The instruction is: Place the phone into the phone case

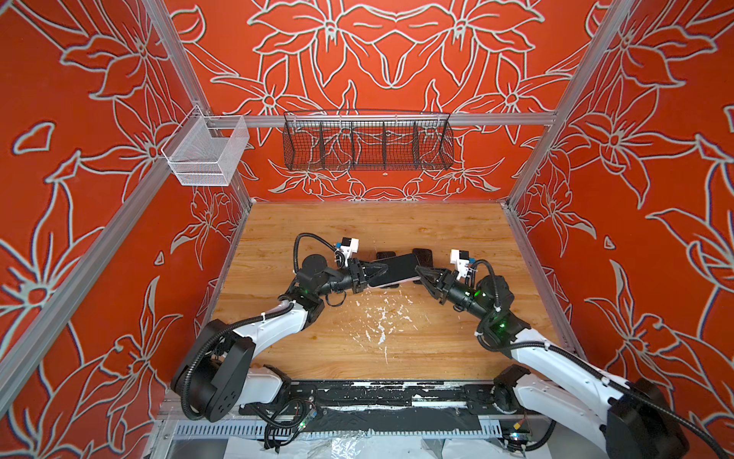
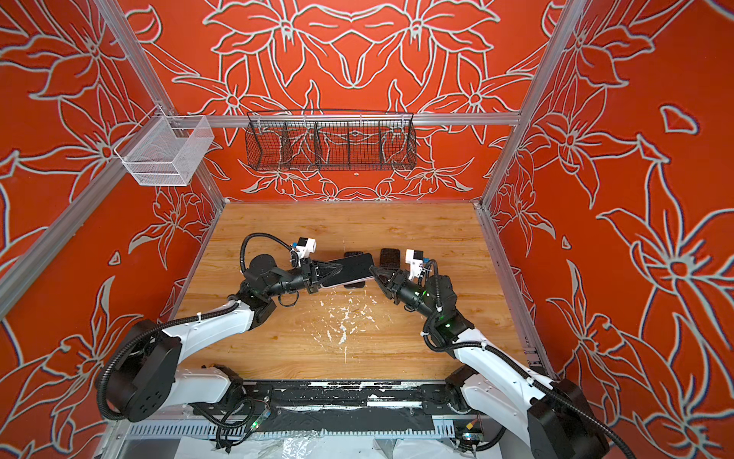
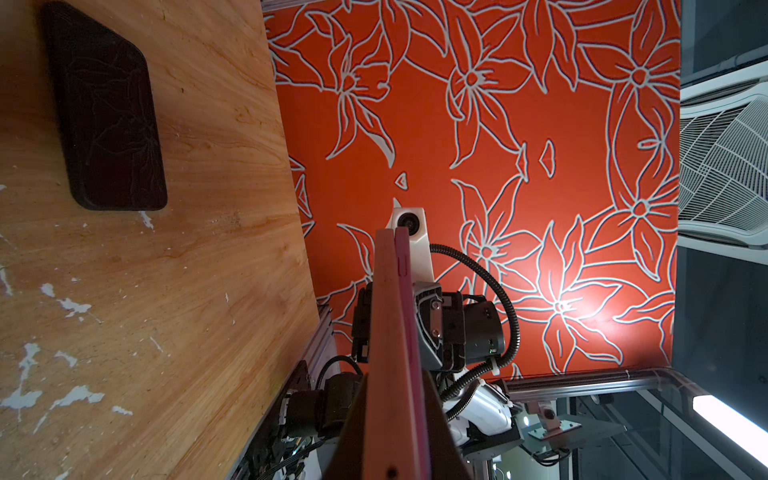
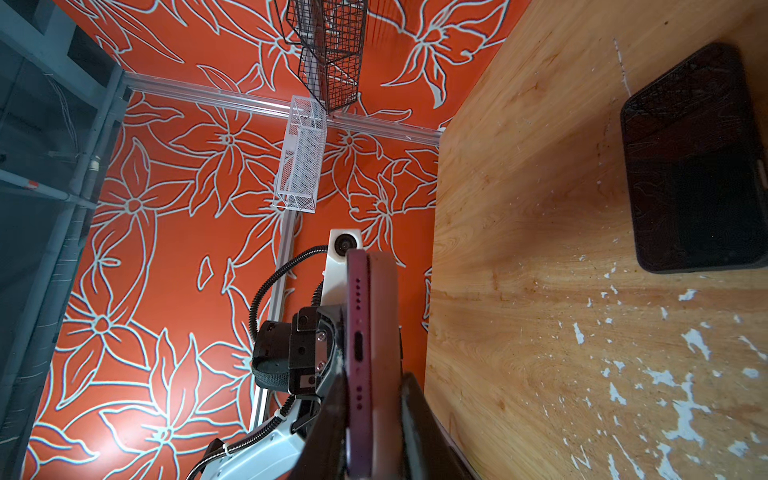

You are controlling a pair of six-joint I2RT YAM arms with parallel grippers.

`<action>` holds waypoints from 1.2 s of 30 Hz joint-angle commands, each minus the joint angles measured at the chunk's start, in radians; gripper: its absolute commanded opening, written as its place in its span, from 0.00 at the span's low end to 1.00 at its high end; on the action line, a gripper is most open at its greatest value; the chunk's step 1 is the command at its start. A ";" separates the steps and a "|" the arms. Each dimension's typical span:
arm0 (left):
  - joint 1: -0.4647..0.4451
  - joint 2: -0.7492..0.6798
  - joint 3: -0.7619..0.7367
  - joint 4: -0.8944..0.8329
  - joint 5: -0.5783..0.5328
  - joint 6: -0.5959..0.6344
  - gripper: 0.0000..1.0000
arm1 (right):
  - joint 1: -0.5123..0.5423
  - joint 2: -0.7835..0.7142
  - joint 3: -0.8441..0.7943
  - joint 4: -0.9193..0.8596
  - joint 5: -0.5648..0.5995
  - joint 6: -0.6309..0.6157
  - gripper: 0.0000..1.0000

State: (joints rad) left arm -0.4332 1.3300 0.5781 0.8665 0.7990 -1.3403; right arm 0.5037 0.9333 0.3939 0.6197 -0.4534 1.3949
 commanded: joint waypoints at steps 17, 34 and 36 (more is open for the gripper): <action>-0.001 -0.161 0.117 -0.384 0.097 0.358 0.00 | -0.102 -0.023 0.162 -0.343 -0.207 -0.250 0.00; 0.001 -0.117 0.175 -0.151 0.089 0.187 0.18 | -0.102 0.065 0.203 -0.393 -0.337 -0.405 0.00; 0.001 -0.096 0.174 -0.075 0.090 0.136 0.16 | -0.102 0.073 0.201 -0.405 -0.332 -0.414 0.00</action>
State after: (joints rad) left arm -0.4244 1.2293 0.7078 0.5209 0.8471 -1.1263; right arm 0.3981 0.9810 0.5964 0.2852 -0.7784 1.0290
